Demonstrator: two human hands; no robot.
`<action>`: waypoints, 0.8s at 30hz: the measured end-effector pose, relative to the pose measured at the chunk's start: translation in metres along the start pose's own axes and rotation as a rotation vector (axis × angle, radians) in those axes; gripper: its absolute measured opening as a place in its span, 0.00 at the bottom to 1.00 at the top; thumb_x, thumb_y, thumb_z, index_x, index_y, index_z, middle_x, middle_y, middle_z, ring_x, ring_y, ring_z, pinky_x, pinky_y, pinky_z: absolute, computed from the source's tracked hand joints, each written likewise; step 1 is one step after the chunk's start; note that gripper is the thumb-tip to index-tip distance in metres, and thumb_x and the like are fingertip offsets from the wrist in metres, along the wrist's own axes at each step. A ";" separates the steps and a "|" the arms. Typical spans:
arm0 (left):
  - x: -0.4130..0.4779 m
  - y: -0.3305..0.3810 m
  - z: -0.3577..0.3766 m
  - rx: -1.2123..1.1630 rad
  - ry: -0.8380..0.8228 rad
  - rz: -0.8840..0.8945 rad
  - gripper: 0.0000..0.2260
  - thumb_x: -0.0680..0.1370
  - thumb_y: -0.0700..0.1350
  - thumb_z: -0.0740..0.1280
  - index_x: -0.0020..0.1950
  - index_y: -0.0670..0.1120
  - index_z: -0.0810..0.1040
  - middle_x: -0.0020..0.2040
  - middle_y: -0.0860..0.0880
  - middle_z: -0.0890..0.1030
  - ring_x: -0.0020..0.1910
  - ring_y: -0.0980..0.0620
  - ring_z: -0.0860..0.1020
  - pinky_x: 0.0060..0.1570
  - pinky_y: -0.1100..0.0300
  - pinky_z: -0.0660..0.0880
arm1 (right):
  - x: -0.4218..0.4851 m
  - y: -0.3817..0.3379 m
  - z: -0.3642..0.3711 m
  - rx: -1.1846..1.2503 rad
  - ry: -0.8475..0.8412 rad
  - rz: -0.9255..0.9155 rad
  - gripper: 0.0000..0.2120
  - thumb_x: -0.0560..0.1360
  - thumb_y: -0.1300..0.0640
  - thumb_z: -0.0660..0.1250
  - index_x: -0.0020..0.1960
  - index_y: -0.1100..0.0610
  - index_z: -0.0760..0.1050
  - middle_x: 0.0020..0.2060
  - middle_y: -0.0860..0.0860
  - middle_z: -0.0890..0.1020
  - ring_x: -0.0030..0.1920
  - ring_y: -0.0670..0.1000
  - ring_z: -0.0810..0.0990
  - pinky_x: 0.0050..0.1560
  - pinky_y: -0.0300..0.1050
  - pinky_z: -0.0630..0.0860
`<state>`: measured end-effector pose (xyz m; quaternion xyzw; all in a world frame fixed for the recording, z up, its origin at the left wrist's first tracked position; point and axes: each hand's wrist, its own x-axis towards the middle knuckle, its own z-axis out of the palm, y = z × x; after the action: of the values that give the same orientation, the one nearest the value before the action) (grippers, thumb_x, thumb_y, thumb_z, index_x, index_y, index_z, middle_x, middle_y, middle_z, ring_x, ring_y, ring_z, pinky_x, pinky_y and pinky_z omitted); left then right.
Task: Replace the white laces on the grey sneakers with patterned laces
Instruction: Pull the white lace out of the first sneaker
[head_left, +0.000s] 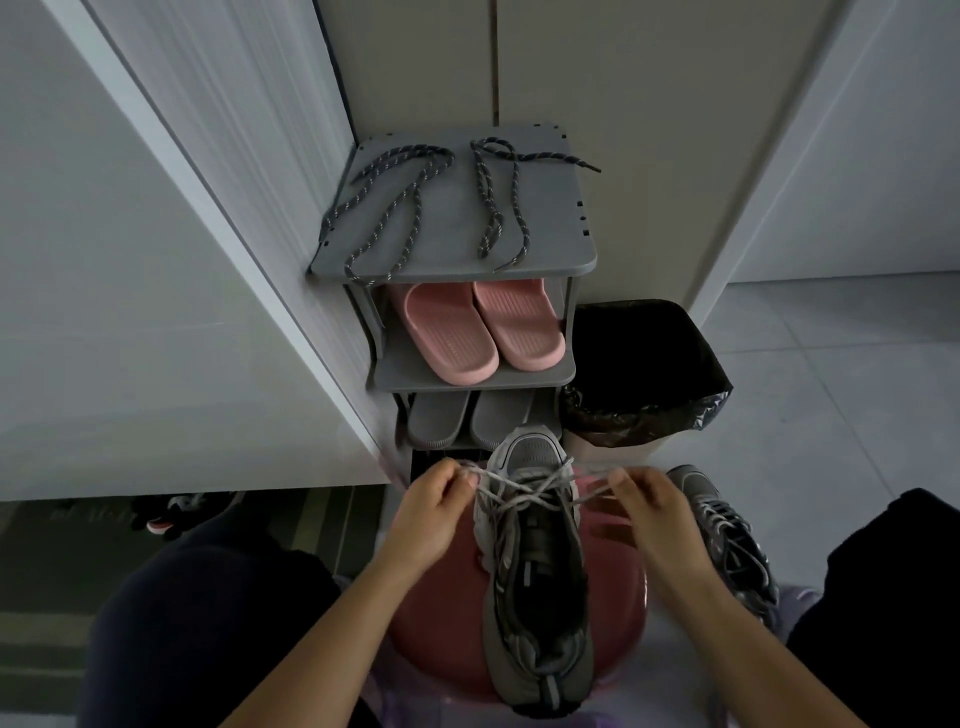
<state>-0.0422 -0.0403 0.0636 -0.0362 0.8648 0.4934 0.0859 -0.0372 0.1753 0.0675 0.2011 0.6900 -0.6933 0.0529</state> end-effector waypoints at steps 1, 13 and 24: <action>-0.003 -0.001 0.002 0.010 -0.012 0.020 0.10 0.79 0.48 0.61 0.39 0.48 0.72 0.33 0.53 0.73 0.34 0.58 0.72 0.39 0.62 0.68 | -0.001 0.002 0.001 -0.033 -0.062 0.028 0.07 0.77 0.57 0.63 0.46 0.60 0.77 0.39 0.54 0.83 0.37 0.48 0.83 0.39 0.42 0.81; -0.018 0.007 0.008 -0.140 0.091 -0.116 0.13 0.78 0.40 0.61 0.33 0.44 0.69 0.27 0.55 0.67 0.28 0.59 0.65 0.38 0.59 0.63 | -0.015 0.001 0.004 0.042 0.022 -0.010 0.08 0.77 0.64 0.61 0.39 0.62 0.71 0.34 0.55 0.81 0.34 0.47 0.83 0.37 0.38 0.79; -0.015 0.010 0.020 0.056 0.124 -0.132 0.13 0.81 0.47 0.58 0.40 0.44 0.74 0.34 0.46 0.76 0.34 0.50 0.73 0.36 0.59 0.66 | -0.015 0.003 0.002 0.043 -0.007 -0.007 0.07 0.77 0.66 0.61 0.41 0.60 0.74 0.37 0.56 0.81 0.35 0.48 0.81 0.38 0.36 0.79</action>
<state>-0.0264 -0.0186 0.0646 -0.1210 0.8777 0.4590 0.0653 -0.0229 0.1701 0.0704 0.1973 0.6753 -0.7090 0.0485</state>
